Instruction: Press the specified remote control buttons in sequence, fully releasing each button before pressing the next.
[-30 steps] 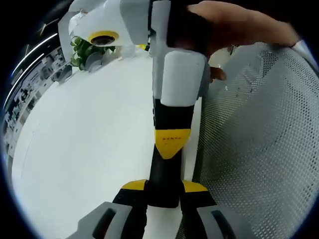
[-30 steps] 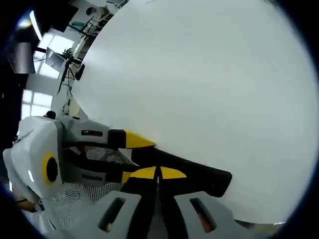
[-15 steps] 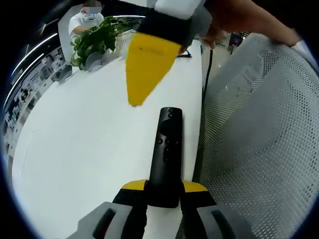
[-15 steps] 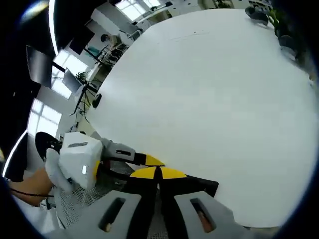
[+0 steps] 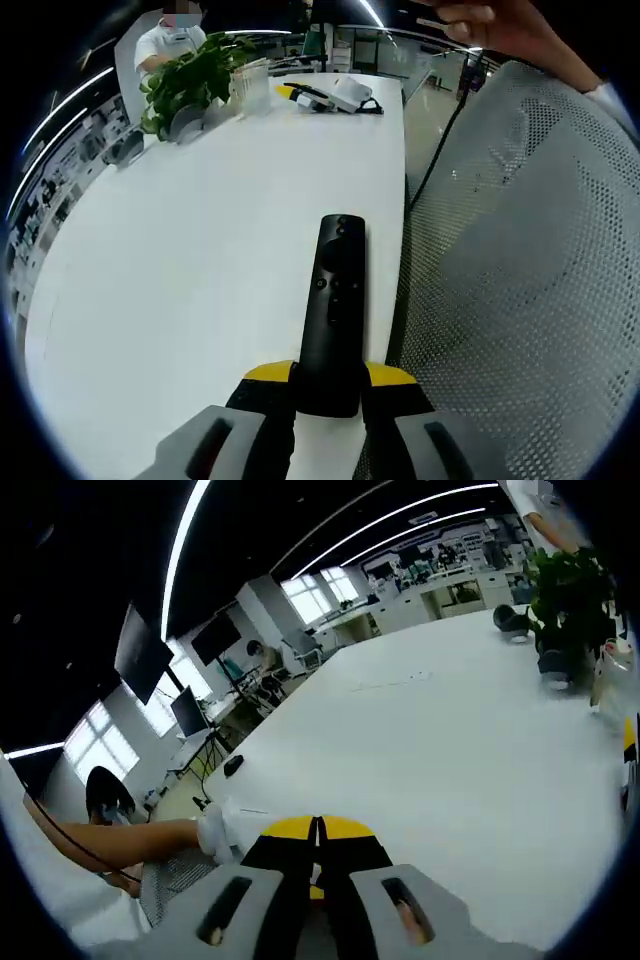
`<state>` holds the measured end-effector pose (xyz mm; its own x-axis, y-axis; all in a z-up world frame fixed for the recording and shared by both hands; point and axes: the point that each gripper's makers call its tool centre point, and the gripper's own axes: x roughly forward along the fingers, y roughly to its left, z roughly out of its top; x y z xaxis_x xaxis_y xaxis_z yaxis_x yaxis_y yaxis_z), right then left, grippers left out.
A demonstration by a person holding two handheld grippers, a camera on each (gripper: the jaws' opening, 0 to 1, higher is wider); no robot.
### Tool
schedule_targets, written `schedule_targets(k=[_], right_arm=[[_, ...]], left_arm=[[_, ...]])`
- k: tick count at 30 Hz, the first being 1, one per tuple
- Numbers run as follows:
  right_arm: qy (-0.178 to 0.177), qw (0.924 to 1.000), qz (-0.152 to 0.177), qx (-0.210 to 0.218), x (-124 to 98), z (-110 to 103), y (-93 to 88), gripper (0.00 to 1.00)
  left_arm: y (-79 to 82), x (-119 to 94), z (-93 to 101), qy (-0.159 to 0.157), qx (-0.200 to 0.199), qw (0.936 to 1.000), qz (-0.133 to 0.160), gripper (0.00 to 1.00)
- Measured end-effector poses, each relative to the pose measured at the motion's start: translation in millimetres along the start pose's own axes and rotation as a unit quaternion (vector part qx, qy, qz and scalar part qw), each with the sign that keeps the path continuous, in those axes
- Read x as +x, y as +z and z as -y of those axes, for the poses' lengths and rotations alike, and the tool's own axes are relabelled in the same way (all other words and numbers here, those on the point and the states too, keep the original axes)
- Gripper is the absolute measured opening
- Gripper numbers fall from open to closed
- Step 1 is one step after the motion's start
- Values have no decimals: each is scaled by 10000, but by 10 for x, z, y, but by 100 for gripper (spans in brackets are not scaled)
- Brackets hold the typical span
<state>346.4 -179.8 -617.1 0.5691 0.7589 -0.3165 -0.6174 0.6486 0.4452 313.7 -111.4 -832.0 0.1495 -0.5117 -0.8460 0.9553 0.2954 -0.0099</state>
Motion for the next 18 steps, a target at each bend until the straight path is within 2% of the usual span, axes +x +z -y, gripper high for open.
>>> schedule_targets(k=[2, 4, 8, 13, 16, 18], right_arm=[[-43, 9998, 192, -72, -66, -12, 70, 0], [-50, 9999, 157, 21, -133, -32, 57, 0], [4, 9993, 371, 70, -229, -98, 100, 0], [-52, 9970, 696, -338, -348, -219, 225, 0], [-119, 9932, 1000, -590, -418, -259, 335, 7], [-181, 9901, 1158, -776, -461, -274, 379, 17]], left_arm=[[-2, 0, -1, -2, 4, 10000, -3, 25], [-2, -1, 0, -1, 7, 10000, -5, 25], [-2, -4, 1, 2, 7, 10000, -7, 25], [-3, -3, 1, 18, -32, 10000, -24, 25], [-5, -5, 2, 14, -43, 10000, -14, 25], [-5, -4, 1, 13, -49, 10000, -5, 25]])
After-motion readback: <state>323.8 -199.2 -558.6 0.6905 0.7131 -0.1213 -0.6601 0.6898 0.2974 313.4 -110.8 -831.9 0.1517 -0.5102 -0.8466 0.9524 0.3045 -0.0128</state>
